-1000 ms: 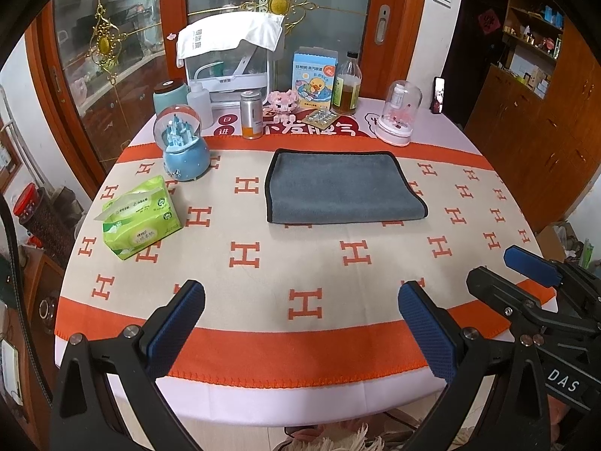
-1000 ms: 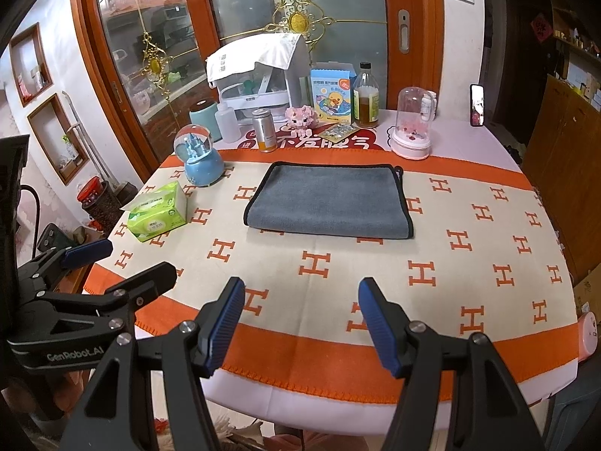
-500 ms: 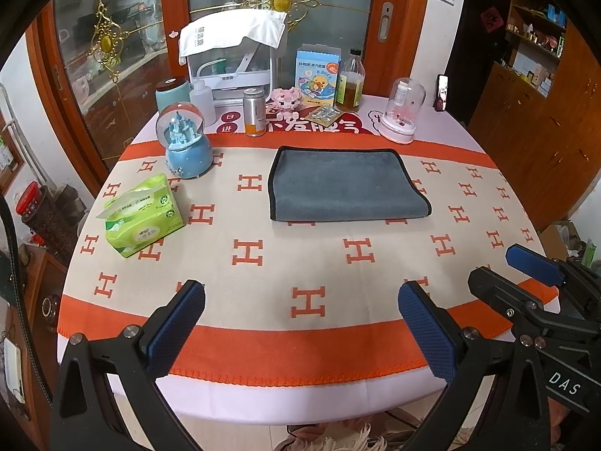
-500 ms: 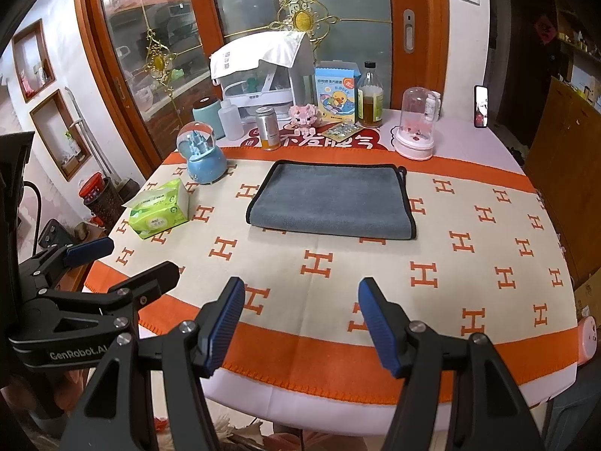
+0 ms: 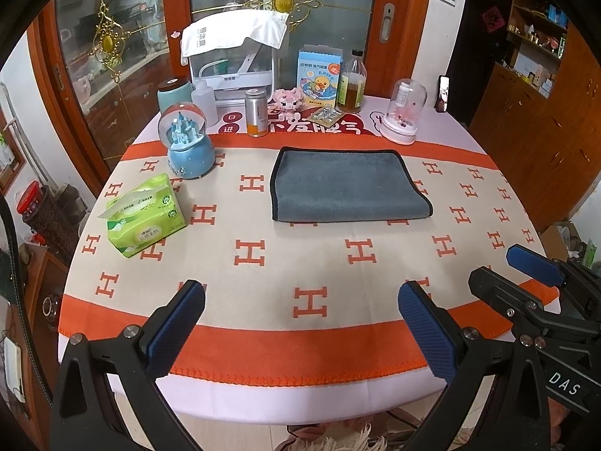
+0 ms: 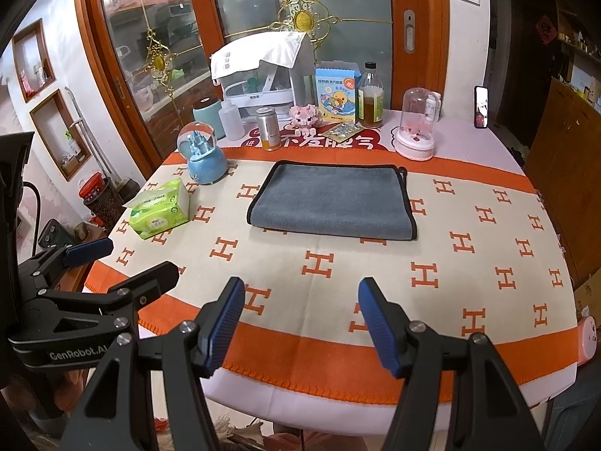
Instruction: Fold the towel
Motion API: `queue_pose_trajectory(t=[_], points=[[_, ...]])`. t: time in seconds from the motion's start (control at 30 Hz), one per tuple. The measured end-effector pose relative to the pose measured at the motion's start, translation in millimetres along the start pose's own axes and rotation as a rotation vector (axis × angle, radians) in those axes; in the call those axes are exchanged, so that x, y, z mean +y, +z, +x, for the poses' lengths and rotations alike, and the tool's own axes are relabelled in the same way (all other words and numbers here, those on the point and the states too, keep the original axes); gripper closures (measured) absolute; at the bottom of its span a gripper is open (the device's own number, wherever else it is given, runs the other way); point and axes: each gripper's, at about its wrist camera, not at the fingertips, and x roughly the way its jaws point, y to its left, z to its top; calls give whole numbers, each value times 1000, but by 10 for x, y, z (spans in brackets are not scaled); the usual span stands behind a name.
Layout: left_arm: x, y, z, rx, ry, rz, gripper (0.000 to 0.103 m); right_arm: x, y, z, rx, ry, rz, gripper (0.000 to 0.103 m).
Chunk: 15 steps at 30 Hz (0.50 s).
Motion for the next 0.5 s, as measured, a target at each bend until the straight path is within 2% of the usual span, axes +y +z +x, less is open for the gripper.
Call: queue_pose_trajectory(t=[0.5], points=[[32, 17, -18, 4, 8, 3, 1, 21, 11, 24, 7, 6, 3, 40]])
